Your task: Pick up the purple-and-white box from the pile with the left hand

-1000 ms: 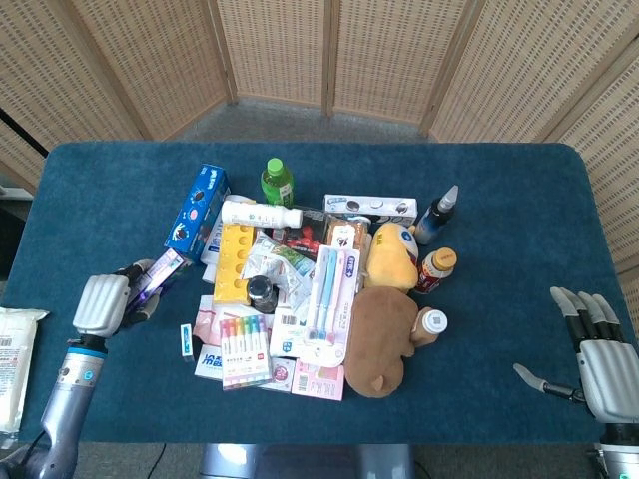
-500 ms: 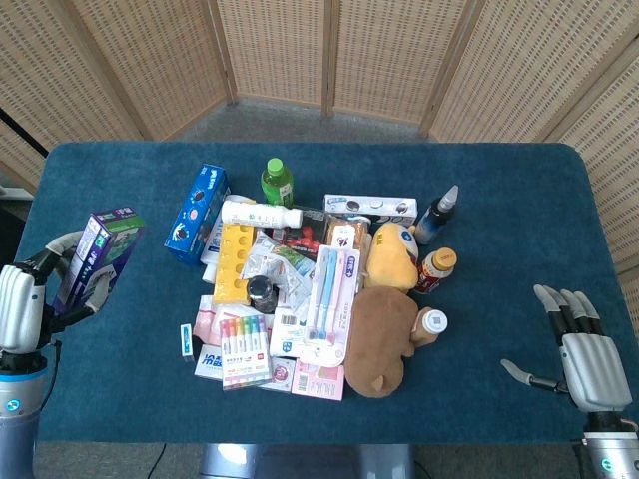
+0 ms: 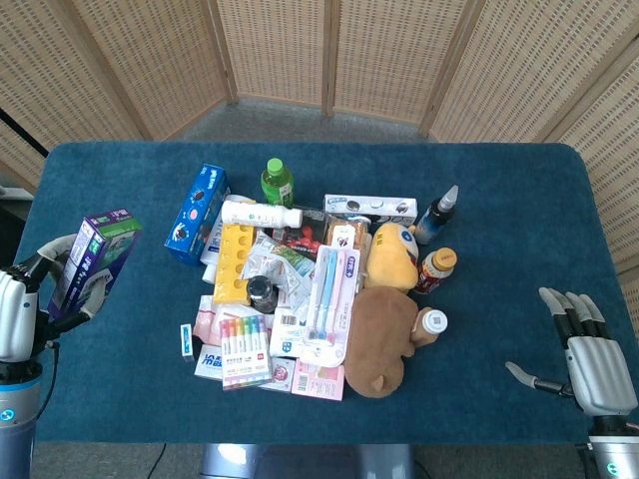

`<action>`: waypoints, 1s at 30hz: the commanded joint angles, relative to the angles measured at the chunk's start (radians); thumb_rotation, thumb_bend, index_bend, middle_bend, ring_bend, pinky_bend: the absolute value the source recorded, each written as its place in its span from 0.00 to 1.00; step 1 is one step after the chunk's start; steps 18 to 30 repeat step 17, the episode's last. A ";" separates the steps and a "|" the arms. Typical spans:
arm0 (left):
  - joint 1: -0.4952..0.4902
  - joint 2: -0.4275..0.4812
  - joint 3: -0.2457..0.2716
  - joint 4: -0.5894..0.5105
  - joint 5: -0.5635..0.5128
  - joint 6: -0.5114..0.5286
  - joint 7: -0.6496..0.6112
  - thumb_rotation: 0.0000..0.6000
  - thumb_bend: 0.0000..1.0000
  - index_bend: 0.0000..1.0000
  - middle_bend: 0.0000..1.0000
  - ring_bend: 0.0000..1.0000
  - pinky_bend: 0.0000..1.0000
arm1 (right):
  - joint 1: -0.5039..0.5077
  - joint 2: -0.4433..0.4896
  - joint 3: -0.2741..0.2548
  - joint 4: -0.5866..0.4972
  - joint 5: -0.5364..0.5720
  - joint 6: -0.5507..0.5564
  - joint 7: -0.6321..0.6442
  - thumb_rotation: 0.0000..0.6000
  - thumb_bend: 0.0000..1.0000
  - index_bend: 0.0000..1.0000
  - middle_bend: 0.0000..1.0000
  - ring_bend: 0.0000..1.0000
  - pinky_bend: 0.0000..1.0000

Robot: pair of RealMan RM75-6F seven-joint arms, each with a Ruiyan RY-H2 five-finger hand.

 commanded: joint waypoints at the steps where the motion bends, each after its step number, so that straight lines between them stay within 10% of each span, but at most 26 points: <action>1: -0.001 0.001 0.000 -0.004 0.004 0.002 -0.002 1.00 0.53 0.72 0.64 0.75 0.76 | -0.002 -0.003 -0.001 0.004 -0.002 0.004 0.006 0.61 0.01 0.00 0.00 0.00 0.00; 30: -0.013 -0.003 -0.005 -0.010 0.006 0.002 -0.001 1.00 0.53 0.72 0.64 0.75 0.76 | -0.011 -0.011 -0.006 0.021 -0.008 0.013 0.013 0.61 0.01 0.00 0.00 0.00 0.00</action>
